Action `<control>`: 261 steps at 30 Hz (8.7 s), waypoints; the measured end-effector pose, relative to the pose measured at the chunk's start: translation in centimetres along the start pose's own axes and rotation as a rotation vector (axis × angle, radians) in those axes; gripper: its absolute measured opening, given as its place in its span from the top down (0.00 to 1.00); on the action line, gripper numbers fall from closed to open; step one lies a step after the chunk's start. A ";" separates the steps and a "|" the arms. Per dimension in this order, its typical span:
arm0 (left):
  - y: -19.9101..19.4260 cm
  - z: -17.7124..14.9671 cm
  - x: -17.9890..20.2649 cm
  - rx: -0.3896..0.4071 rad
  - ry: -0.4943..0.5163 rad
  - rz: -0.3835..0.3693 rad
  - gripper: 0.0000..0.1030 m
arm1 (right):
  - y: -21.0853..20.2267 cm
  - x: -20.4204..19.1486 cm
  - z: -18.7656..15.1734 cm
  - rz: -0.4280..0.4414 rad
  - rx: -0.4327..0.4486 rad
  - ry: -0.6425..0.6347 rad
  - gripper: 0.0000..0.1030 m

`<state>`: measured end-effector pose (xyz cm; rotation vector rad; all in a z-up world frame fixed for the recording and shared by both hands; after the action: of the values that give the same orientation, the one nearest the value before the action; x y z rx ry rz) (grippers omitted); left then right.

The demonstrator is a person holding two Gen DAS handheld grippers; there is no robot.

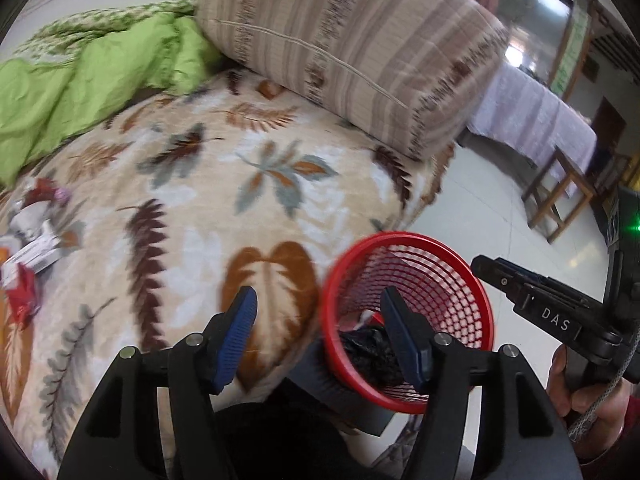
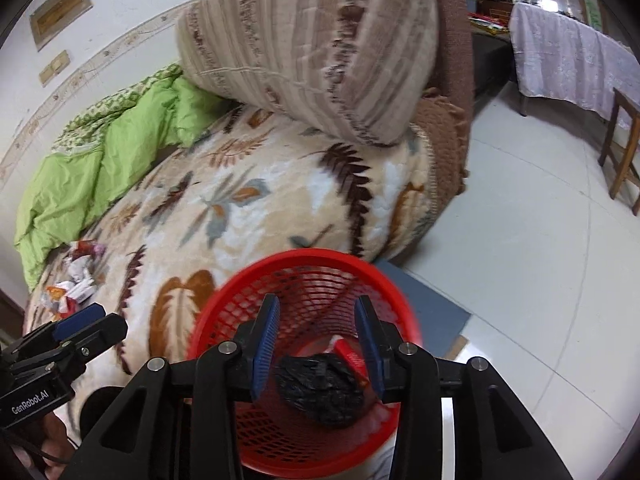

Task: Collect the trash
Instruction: 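Carry both items to the red wastebasket and open both tools over it, then grasp the orange medicine box with the left tool while the right tool grasps a red wrapper, then lift the orange box and red wrapper off the bed, then carry both items to the red wastebasket and open both tools over it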

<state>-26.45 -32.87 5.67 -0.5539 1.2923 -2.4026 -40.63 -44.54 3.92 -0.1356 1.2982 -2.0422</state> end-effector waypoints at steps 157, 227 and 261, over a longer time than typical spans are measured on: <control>-10.3 -9.8 -36.0 0.241 -0.489 0.710 0.56 | 11.2 -42.8 -5.2 0.452 -0.050 -0.584 0.79; -10.0 -7.2 -21.2 0.220 -0.293 0.534 0.56 | 0.8 -27.6 -3.6 0.446 0.041 -0.426 0.79; 3.0 -0.5 5.9 -0.079 0.110 -0.064 0.55 | 1.2 1.8 -0.7 0.092 0.007 0.022 0.77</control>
<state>-31.40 -36.94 3.86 -0.4978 1.4410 -2.4744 -41.71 -45.40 2.07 -0.0499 1.2870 -1.9753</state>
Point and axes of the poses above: each gripper's, at about its wrist camera, not at the fingertips, and y roughly the way its jaws point, x to its right, z to its top, the point moved 8 cm from there along y, roughly the way its jaws point, and after that the axes turned 9 degrees about -x, right-handed, at the moved point
